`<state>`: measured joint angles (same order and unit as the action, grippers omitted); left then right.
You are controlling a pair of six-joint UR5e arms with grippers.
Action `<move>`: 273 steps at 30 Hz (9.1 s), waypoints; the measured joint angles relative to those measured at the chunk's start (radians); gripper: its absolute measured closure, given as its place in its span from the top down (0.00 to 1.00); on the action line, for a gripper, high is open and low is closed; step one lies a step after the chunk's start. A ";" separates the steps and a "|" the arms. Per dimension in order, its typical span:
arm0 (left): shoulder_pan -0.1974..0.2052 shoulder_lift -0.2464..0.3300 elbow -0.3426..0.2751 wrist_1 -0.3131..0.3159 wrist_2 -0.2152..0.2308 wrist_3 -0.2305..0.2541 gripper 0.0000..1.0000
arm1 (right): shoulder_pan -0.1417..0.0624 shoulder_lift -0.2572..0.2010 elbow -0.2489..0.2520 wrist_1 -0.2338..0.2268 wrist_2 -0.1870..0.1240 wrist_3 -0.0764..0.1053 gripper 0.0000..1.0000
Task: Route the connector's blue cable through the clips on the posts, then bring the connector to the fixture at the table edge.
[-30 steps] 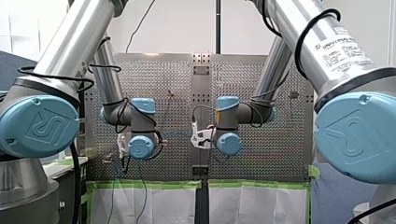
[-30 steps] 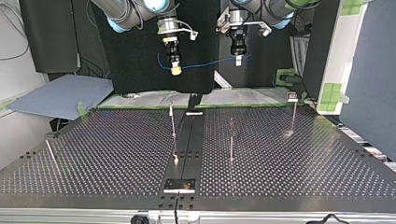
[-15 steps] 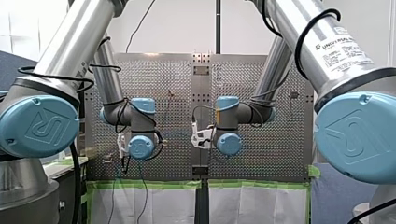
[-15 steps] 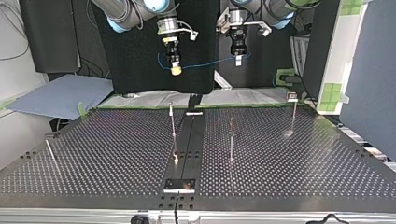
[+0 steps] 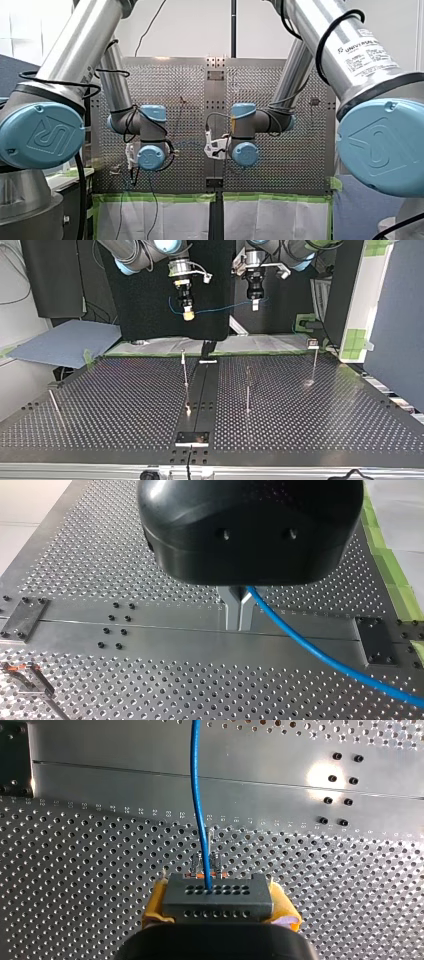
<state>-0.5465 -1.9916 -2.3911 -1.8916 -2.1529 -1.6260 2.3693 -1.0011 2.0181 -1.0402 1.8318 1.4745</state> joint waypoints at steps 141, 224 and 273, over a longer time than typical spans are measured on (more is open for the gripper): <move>0.011 0.207 -0.033 -0.211 0.001 0.042 0.00 | 0.015 0.060 0.011 0.004 0.012 0.006 0.02; 0.181 0.215 0.416 -0.498 0.084 -0.017 0.00 | -0.181 -0.272 -0.289 0.469 -0.151 0.190 0.02; 0.297 0.163 0.490 -0.516 0.241 -0.017 0.00 | -0.188 -0.225 -0.331 0.467 -0.206 0.203 0.02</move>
<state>-0.2497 -1.8281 -1.9009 -2.4073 -1.9118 -1.6426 2.1808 -1.2263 1.6867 -0.5728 1.6262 1.6771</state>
